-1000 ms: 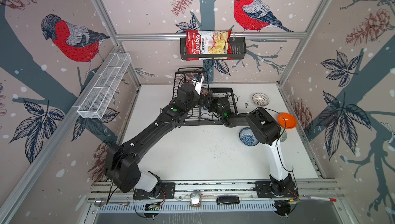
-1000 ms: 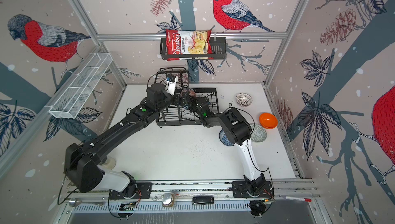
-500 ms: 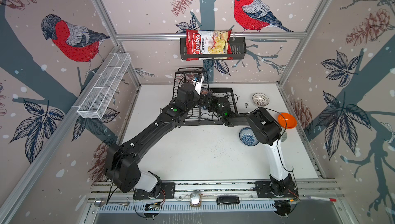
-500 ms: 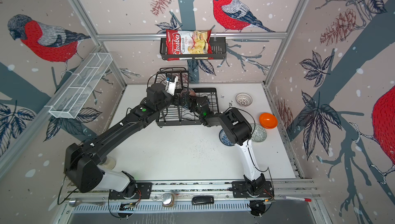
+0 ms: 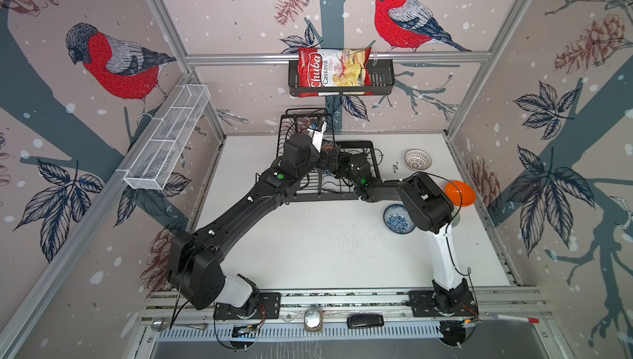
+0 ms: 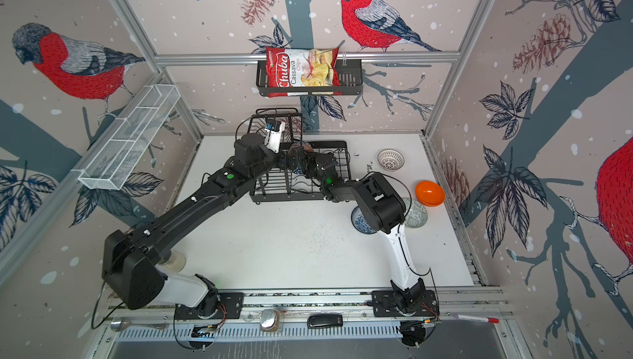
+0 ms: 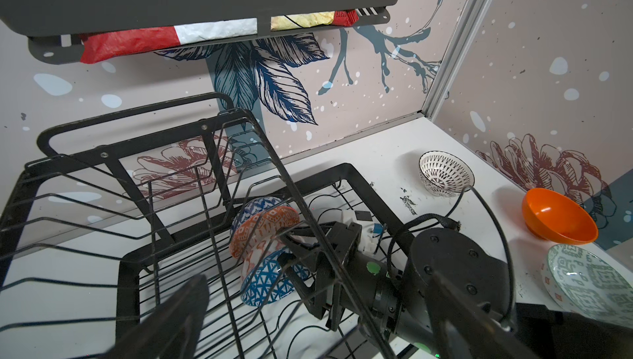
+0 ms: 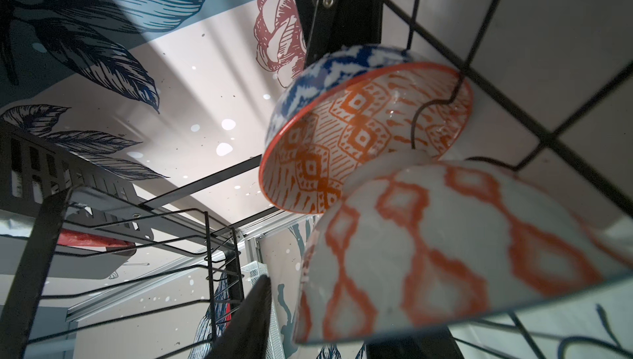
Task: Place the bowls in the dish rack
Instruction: 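Hold the bowl upright against the white-orange bowl with the right gripper, then open and withdraw the right gripper from the rack while the left gripper draws back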
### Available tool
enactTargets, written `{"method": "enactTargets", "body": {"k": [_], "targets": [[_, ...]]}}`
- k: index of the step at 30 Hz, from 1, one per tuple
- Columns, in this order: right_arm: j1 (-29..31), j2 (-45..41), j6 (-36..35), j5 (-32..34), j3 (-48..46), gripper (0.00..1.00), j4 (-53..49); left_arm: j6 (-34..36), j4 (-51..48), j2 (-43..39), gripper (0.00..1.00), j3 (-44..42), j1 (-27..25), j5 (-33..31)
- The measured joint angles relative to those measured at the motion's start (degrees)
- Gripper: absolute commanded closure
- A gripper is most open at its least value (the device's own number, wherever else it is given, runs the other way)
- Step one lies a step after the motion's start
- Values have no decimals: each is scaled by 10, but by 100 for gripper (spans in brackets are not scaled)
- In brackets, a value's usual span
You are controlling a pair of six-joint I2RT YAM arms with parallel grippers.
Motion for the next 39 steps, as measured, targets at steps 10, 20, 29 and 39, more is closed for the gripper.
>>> {"method": "enactTargets", "body": {"k": [10,20,29,39], "targets": [[0,-24,-2,-2,-26,48,2,0,0,0,2,0,0,0],[-1,-60,-7,-4,-75,39,12,0,-1,0,2,0,0,0],[-11,-112,-39,-9,-119,10,0,0,-1,0,2,0,0,0],[-26,-205,-90,-17,-168,0,-45,-3,-4,-5,2,1,0,0]]}}
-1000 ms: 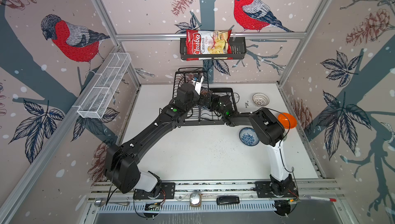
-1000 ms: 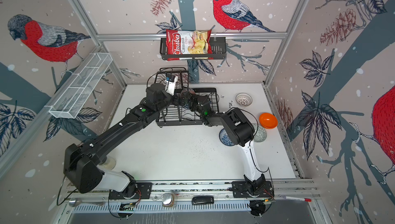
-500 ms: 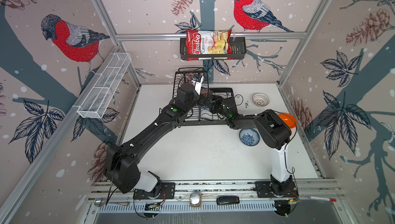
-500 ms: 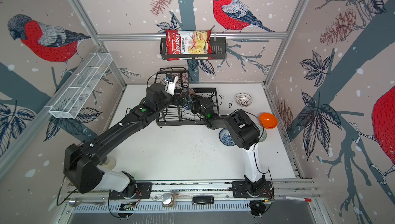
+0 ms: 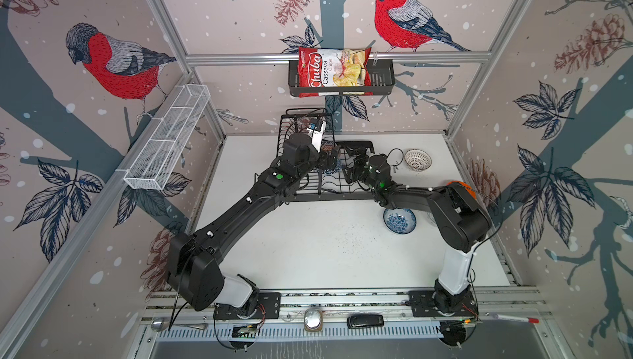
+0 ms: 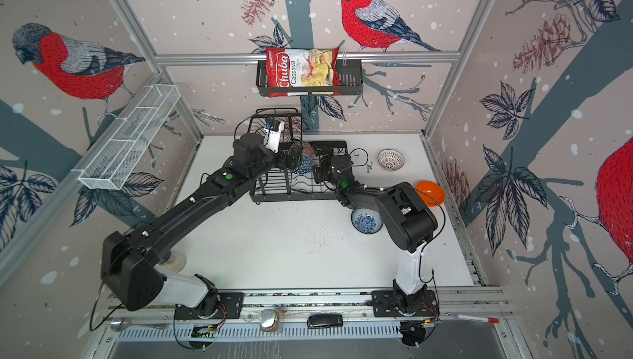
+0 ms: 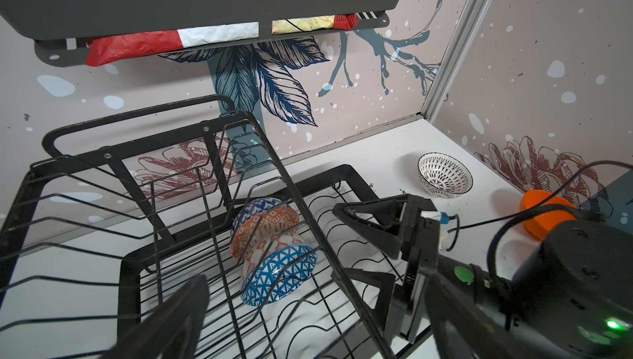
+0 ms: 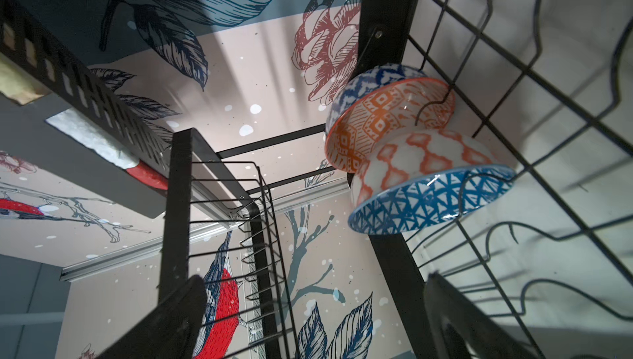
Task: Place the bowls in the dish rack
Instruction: 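Open and withdraw the right gripper from the rack while the left gripper draws back, then move both grippers down to the blue floral bowl on the table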
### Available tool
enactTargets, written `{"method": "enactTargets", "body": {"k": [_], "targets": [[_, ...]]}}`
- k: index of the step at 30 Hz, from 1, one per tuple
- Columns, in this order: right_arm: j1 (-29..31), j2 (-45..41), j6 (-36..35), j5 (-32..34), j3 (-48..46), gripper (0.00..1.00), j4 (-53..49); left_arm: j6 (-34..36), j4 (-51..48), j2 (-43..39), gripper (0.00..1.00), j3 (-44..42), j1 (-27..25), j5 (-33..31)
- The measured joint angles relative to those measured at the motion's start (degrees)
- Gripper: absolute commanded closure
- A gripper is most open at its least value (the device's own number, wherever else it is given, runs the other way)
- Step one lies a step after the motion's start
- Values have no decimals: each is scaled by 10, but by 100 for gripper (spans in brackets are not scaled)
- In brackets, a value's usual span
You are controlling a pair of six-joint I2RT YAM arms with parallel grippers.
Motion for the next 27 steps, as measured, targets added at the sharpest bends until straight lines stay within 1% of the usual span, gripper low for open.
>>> {"method": "enactTargets", "body": {"k": [3,8,15,17,22,25,27], "targets": [[-2,-42,-25,0,-2,0,-33,-4,-5,0,2,0,0,2],[-14,-113,-90,7,2,0,-104,-10,-7,-6,2,0,0,17],[-71,-231,-225,18,-8,0,-260,-22,-5,-8,2,-2,-9,68],[-87,-270,-266,33,-19,0,-310,-23,-4,-7,2,-2,-18,83],[-131,-379,-368,63,-73,0,-430,-32,11,0,2,0,-45,116],[-159,-433,-410,87,-122,0,-485,-58,26,21,2,11,-51,134],[-167,-463,-430,91,-153,0,-517,-81,25,47,2,33,-54,135]]}}
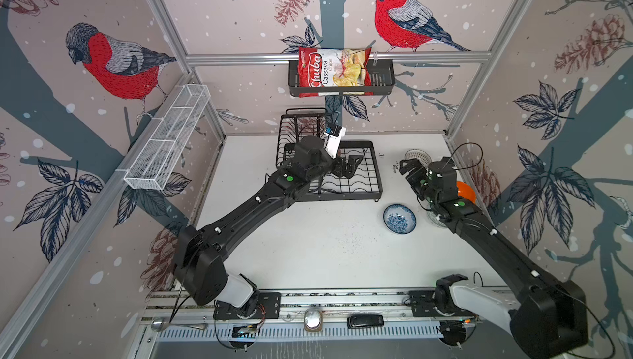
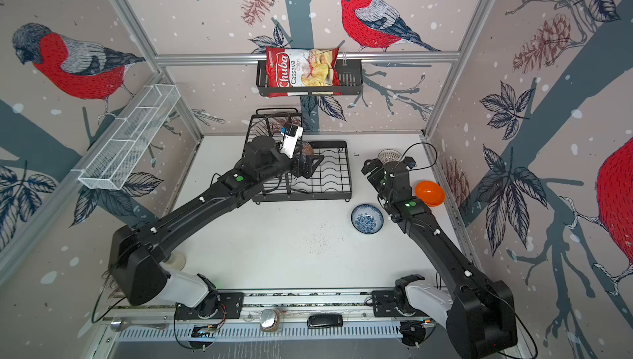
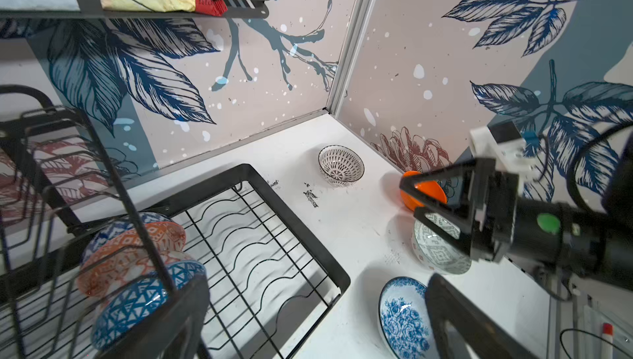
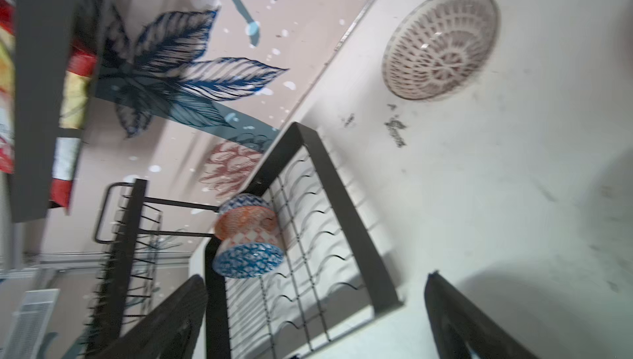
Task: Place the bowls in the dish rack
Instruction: 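Move both grippers down to the blue floral bowl on the table, then close the right gripper on the blue floral bowl rim while the left gripper approaches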
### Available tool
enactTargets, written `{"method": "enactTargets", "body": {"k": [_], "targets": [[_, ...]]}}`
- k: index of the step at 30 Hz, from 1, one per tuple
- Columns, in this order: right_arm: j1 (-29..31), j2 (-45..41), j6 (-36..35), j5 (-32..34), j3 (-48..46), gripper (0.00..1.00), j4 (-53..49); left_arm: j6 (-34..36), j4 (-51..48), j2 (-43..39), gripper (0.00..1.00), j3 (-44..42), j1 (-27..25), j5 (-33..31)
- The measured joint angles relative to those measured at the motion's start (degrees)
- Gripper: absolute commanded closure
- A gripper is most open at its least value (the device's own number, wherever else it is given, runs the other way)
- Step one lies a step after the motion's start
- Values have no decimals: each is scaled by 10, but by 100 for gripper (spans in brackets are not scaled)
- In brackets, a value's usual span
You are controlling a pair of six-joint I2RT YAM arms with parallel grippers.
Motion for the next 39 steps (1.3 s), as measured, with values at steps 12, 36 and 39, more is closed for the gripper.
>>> {"method": "enactTargets", "body": {"k": [12,36,39], "targets": [[-26,-98,-37,8,-143,6,-80,-49,-69,115,2,101,-74,-16],[-26,-121,-49,-47,-260,54,-68,-36,-111,179,2,119,-136,8],[-26,-117,-51,-47,-263,59,-63,-36,-111,179,2,120,-141,8]]}}
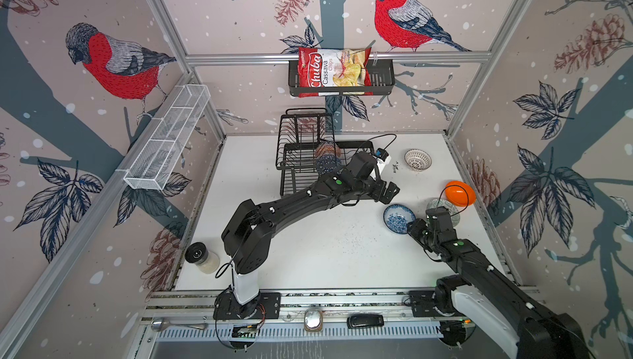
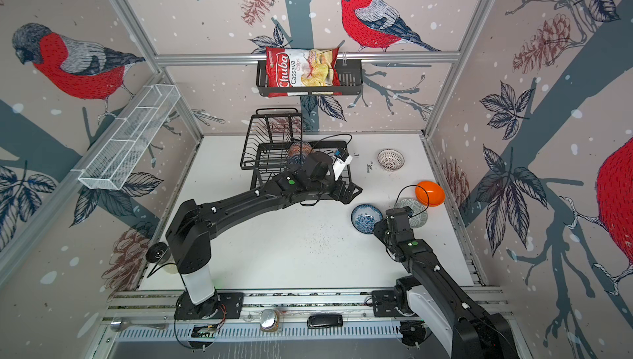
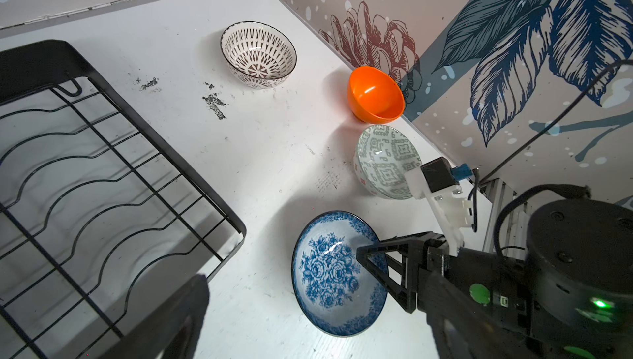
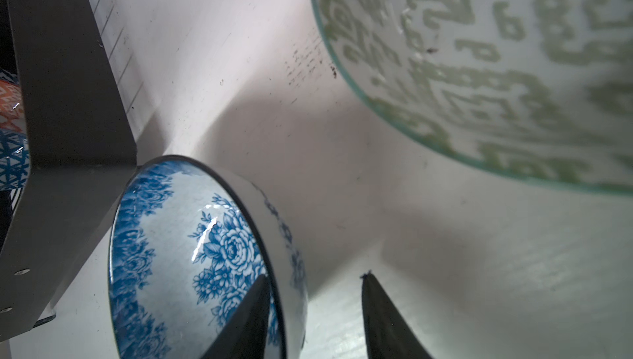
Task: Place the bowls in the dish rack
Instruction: 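Close the right gripper on the blue floral bowl rim while the left gripper approaches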
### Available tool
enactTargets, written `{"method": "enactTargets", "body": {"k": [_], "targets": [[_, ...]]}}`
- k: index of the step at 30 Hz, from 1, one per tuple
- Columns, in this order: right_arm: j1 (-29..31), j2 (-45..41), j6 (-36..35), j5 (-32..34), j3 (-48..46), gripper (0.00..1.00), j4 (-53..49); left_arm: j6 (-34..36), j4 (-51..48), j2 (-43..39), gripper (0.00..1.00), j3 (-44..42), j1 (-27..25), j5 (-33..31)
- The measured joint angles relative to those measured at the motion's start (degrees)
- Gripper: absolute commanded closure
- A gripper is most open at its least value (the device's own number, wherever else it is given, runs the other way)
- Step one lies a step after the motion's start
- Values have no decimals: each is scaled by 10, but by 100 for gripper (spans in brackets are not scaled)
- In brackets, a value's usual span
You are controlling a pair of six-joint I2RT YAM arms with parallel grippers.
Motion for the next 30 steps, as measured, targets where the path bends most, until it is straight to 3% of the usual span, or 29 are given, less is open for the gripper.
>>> {"method": "enactTargets", "body": {"k": [13,30], "targets": [[-4,45,-2,-5,-10,84,43,15,-12,-6,2,-6,-22,-37],[-6,70,-17,-15,39,94,34,19,-25,-2,2,-8,-22,-51]]}}
